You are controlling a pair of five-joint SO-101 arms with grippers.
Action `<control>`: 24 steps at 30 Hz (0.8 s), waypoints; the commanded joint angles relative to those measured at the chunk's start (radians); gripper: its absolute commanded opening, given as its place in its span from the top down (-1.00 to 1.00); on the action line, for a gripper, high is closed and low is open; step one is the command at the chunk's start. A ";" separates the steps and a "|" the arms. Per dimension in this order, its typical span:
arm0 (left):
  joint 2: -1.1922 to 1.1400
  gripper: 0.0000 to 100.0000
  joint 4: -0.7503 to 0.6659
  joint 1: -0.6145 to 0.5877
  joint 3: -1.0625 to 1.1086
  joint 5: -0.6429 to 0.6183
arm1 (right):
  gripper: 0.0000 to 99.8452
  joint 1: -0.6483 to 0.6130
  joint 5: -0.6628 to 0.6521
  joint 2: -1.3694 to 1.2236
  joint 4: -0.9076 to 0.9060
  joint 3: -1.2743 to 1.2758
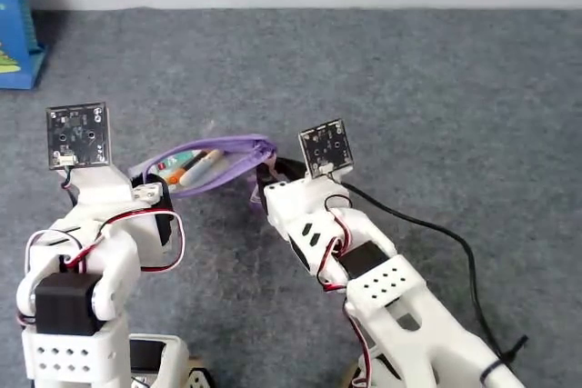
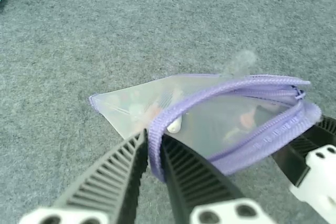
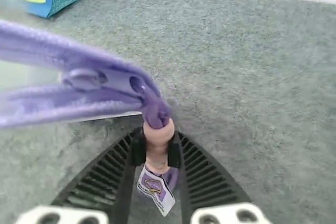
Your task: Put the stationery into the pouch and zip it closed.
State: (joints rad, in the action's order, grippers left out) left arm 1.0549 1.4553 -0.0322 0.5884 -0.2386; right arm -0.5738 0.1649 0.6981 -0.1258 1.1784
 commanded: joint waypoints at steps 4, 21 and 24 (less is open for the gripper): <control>-0.008 0.98 -0.018 0.005 -0.007 0.002 | 0.98 -0.018 -0.063 0.214 -0.005 0.089; -0.014 0.97 -0.074 0.012 -0.035 0.091 | 0.98 -0.165 -0.227 0.858 -0.371 0.299; -0.012 0.97 -0.072 0.012 -0.033 0.086 | 0.98 -0.163 -0.224 0.980 -0.464 0.307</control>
State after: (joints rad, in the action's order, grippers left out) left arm 1.0457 1.4170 -0.0322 0.5884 -0.1573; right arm -0.7165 -0.0483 1.5512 -0.5186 1.4914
